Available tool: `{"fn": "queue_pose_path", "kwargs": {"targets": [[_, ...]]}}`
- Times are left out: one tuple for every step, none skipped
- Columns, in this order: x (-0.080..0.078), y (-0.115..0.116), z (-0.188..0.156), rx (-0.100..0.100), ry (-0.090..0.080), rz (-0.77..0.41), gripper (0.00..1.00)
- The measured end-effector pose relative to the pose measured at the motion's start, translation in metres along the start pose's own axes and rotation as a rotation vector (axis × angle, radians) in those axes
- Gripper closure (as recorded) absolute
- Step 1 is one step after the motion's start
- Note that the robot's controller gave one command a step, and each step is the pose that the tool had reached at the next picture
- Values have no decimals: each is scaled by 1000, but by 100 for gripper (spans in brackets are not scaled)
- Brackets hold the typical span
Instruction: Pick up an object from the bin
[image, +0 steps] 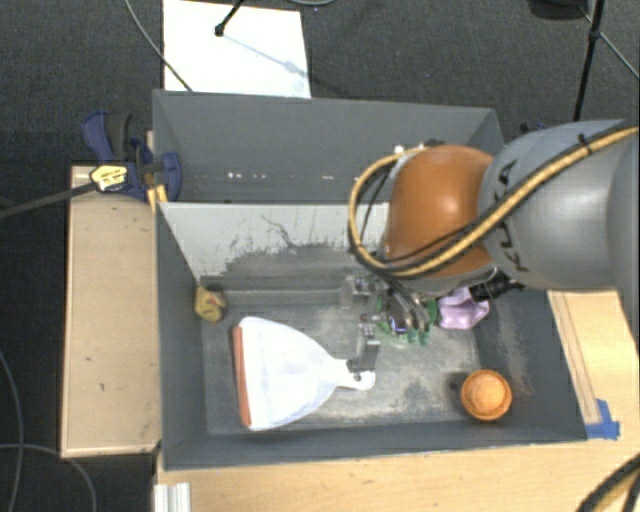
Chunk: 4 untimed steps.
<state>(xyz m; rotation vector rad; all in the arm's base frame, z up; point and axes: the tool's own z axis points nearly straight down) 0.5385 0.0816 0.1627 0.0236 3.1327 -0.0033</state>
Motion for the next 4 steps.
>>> {"fn": "queue_pose_path", "kwargs": {"targets": [[2,21,51,-6,4,-14,0],[15,19,79,-3,7,-120,0],[38,61,87,-8,-24,-172,100],[38,61,87,-8,-24,-171,100]]}}
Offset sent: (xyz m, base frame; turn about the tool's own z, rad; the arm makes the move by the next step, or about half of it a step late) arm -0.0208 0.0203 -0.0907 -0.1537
